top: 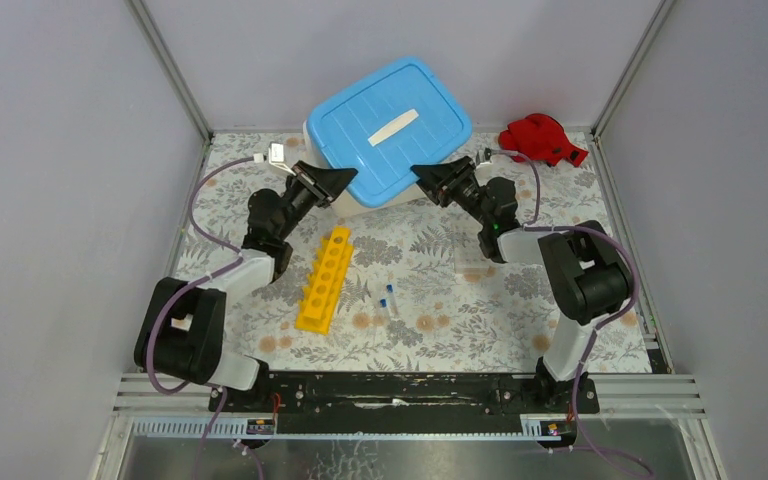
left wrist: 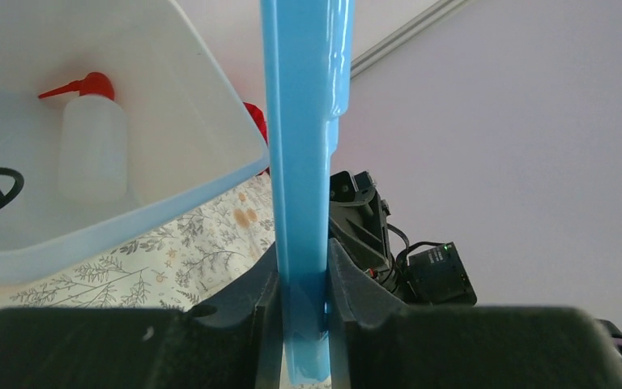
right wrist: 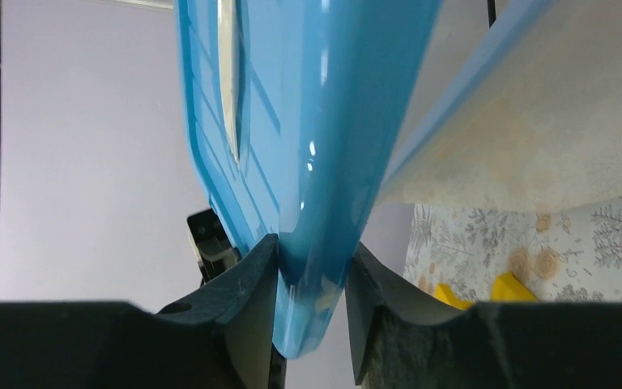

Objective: Organize the chemistry lab equipment

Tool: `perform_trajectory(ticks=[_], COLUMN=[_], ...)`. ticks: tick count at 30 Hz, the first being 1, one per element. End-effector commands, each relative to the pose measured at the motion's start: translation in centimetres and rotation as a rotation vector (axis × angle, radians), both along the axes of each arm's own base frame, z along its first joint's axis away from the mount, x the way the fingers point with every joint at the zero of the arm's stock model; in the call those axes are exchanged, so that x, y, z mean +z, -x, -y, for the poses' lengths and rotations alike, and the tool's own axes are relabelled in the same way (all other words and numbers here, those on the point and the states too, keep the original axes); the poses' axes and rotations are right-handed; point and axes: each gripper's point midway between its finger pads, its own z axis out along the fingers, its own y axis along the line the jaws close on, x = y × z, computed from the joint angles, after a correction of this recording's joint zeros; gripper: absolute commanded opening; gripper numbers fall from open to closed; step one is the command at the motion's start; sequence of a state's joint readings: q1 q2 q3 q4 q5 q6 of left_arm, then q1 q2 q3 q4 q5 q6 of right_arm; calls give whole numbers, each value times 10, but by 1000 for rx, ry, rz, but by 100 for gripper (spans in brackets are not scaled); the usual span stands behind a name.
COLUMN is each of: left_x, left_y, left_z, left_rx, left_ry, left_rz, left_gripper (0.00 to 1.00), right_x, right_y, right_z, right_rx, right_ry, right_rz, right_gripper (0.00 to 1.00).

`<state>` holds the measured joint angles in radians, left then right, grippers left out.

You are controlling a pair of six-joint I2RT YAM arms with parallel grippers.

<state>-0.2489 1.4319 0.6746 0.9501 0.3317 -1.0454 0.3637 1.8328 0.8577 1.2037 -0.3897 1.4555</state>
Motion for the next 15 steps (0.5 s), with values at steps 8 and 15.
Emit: perform_trajectory(ticks=[8,15], left_x=[42,48], left_y=[-9,-25], left_z=[-28,-37], left_rx=[-24,31], left_ry=[29,38], left_rz=[129,98], left_gripper=[0,0], right_x=[5,13], right_y=[16,-1], right_z=[10,13], right_rx=[26,45], right_ry=[145,138], right_rz=[115,125], right_gripper=[44,45])
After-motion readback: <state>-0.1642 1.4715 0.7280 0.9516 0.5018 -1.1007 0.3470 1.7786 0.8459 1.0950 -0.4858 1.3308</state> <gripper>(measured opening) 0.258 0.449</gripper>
